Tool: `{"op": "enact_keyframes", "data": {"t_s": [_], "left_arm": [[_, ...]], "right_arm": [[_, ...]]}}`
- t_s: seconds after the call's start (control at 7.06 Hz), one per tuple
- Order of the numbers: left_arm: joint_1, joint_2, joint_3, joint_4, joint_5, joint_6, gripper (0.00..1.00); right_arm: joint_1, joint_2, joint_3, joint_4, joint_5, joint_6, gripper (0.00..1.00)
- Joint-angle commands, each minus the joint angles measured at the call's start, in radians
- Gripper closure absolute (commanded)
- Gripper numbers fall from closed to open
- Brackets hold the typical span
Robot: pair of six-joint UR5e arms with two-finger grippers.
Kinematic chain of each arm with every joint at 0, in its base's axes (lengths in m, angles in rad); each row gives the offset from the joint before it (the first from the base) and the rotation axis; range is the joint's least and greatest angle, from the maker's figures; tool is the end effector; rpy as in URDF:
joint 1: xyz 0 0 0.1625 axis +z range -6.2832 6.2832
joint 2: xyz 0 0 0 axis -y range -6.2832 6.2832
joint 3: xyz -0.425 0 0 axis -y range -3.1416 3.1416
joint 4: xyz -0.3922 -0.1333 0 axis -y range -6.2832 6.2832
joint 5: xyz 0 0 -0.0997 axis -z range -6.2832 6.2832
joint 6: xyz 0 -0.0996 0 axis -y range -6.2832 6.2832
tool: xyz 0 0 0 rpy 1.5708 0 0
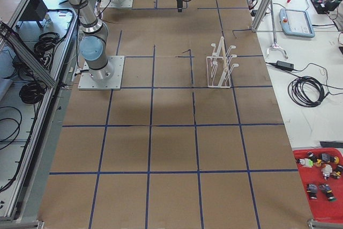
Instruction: Transfer IKEA cup to right arm and place on rack
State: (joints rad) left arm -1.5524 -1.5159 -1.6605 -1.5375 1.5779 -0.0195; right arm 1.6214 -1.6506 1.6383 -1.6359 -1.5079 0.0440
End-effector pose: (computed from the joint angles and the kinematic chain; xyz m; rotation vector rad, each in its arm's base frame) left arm -0.1240 -0.4706 0.4735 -0.0594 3.1339 0.0024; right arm 0.1629 -0.4577 0.4996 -0.0139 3.0730 -0.1143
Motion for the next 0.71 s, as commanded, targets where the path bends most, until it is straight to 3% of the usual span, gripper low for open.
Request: {"op": "enact_keyframes", "data": {"t_s": [0.0,0.57], "left_arm": [[0.0,0.002,-0.004,0.0,-0.001,0.001,0.0],[0.047,-0.001,-0.001,0.005,0.005,0.08,0.0]], "right_arm": [[0.0,0.0,-0.001,-0.002,0.0,0.0,0.0],[0.0,-0.002,-0.002,-0.001,0.0,0.0,0.0]]}}
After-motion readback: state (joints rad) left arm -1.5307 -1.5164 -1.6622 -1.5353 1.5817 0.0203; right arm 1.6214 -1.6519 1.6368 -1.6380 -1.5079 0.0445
